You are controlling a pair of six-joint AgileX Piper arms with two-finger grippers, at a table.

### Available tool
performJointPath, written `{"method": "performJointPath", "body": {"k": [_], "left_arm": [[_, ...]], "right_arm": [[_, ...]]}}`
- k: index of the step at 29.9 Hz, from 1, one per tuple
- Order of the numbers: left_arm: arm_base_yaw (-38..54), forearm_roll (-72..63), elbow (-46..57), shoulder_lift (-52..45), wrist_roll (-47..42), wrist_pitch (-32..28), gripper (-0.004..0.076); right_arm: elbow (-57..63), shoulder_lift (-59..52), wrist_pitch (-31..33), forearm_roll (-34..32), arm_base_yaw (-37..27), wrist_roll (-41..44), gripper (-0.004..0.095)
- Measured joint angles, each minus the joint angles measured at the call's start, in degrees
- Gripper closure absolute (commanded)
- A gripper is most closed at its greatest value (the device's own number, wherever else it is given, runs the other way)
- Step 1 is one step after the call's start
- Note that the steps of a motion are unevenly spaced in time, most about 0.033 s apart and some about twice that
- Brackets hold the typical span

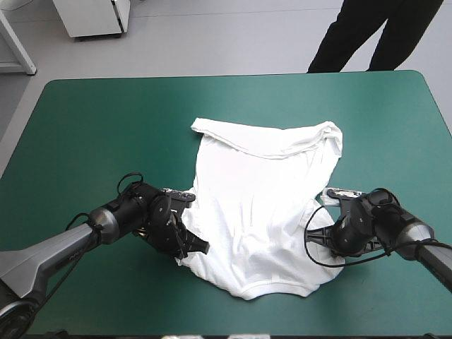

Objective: Fold the cloth

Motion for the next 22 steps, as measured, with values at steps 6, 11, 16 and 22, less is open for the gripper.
{"method": "performJointPath", "body": {"k": [6, 11, 16, 22], "left_arm": [[0.00, 0.00, -0.35, -0.20, 0.00, 0.24, 0.0734], [0.06, 0.71, -3.20, -1.52, 0.43, 2.75, 0.0734], [0.06, 1.09, -12.51, -6.44, 1.94, 7.23, 0.0734], [0.06, 1.09, -26.97, -8.88, 3.78, 14.22, 0.0734]], "right_arm": [[0.05, -0.94, 0.17, 0.20, 0.00, -0.21, 0.0925], [0.41, -4.63, 1.94, -0.34, 0.11, -0.98, 0.0925], [-6.59, -11.94, 9.51, -0.34, 0.11, -4.77, 0.0926], [-20.82, -16.08, 17.28, -0.34, 0.11, -8.35, 0.0925]]}}
